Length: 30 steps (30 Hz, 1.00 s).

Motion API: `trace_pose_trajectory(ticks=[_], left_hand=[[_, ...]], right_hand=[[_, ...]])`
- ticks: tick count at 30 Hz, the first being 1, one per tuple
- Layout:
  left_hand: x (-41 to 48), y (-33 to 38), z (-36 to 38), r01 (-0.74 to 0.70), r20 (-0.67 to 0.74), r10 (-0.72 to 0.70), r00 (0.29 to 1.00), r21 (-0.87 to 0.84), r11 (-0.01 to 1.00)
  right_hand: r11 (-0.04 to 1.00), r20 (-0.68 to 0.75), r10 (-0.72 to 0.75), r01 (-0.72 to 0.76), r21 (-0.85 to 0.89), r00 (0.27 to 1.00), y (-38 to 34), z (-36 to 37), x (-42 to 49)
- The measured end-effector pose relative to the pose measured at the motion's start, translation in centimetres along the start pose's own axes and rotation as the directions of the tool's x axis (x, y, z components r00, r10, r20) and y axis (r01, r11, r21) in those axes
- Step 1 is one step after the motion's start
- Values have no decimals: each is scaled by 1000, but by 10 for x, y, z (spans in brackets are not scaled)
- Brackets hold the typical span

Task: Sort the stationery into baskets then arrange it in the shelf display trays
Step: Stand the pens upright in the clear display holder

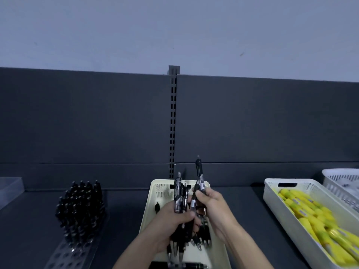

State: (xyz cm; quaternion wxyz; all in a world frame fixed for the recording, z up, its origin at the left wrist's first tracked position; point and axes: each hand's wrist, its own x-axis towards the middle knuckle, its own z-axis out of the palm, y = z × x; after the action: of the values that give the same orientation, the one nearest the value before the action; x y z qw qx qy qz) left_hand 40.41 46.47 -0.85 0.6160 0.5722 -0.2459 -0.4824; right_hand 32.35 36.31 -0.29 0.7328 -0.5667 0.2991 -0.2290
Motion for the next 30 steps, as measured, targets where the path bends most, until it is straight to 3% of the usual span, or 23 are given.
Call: trace_pose_trajectory(ticks=[5,12,17,23,26,30], left_hand=[[-20,5,-9,-63,-130,60,990,-16,998],[-74,5,-36,-77,-250,42,967,-131,988],[-101,-2,-67,-68,-320,28,947,-114,991],[-135,-4,-136,-116,-398,48,916,-148,982],[-151,-6,-184,-109,-429,42,902,-134,985],[-161,-12,-249,-60,-439,5,898,-112,992]], right_hand=[[994,-19,-10,8,-105,1000,2,-3,-17],[986,208,156,-142,-83,965,12,25,-41],[963,370,146,-47,-264,918,28,62,-43],[904,281,-36,151,-399,959,36,125,-42],[796,170,-201,262,-546,965,50,160,-28],[703,59,-283,249,-667,957,73,202,-21]])
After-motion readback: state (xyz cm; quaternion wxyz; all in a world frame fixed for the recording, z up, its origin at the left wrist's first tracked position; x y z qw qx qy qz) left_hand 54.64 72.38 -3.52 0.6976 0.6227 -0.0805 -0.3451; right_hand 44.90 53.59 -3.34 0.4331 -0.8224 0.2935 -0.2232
